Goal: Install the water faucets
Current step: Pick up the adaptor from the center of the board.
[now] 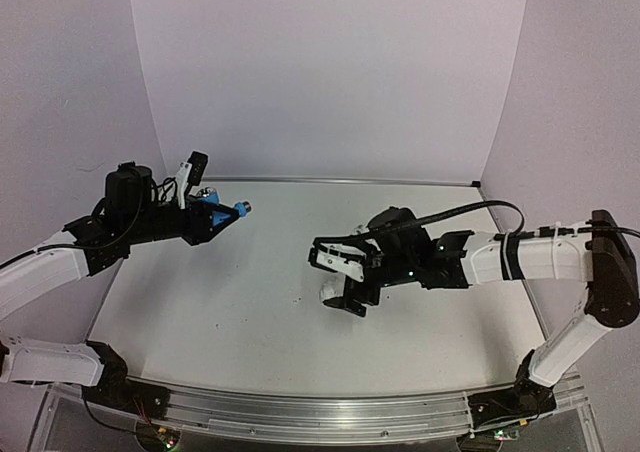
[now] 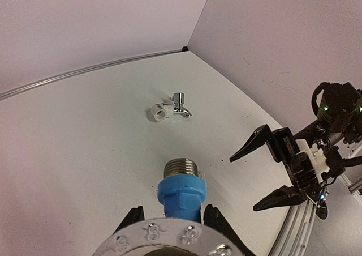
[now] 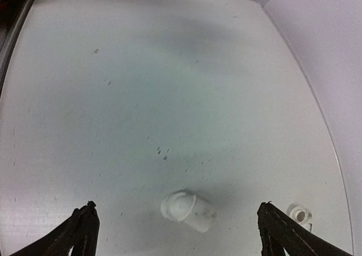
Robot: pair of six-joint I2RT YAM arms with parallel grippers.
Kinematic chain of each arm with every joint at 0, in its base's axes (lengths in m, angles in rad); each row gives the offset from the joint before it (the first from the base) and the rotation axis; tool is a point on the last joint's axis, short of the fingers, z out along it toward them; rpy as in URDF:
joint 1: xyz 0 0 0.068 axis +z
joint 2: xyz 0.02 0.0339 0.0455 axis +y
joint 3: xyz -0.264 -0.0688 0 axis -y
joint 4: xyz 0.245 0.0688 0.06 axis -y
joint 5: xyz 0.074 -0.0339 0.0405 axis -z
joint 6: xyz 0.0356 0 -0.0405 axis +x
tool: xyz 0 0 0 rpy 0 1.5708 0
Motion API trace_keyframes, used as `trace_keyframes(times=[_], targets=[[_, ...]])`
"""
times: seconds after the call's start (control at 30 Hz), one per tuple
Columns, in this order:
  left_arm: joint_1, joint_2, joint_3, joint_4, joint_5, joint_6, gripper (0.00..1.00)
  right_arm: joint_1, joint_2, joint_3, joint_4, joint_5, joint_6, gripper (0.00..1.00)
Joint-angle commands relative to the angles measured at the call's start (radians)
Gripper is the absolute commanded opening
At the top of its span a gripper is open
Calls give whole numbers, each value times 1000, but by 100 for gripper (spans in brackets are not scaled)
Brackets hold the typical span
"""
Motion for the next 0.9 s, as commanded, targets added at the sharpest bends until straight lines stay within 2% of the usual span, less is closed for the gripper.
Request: trace_keyframes(times=[0.0, 0.2, 0.33, 0.5, 0.87], targets=[[5, -25, -2, 41, 35, 12, 0, -73, 85, 227, -393, -194, -371, 98], [6, -69, -26, 54, 43, 3, 0, -121, 289, 526, -677, -216, -550, 96], [7, -90, -42, 56, 49, 2, 0, -147, 382, 638, -767, -246, -597, 93], [8, -103, -52, 56, 50, 5, 0, -147, 482, 722, -826, -254, -611, 86], [8, -98, -49, 56, 63, 5, 0, -147, 623, 835, -857, -248, -602, 77]])
